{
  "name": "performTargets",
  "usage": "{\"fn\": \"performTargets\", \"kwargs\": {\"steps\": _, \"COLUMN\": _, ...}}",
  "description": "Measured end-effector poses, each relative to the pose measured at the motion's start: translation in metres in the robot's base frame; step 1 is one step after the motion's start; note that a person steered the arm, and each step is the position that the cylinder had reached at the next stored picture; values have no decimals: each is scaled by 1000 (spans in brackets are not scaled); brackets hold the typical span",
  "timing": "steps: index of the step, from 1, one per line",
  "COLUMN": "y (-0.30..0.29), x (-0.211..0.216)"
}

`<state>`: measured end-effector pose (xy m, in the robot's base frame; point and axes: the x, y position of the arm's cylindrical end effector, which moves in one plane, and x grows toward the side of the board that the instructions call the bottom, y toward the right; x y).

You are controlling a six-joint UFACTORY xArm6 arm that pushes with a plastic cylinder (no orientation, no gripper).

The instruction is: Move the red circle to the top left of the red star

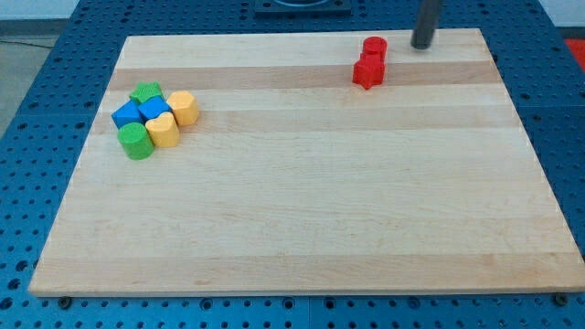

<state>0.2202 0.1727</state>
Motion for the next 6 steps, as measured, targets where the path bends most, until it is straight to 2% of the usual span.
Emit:
{"fn": "performTargets", "kwargs": {"steps": 3, "y": -115, "x": 64}}
{"fn": "performTargets", "kwargs": {"steps": 4, "y": -156, "x": 62}}
{"fn": "performTargets", "kwargs": {"steps": 6, "y": -230, "x": 31}}
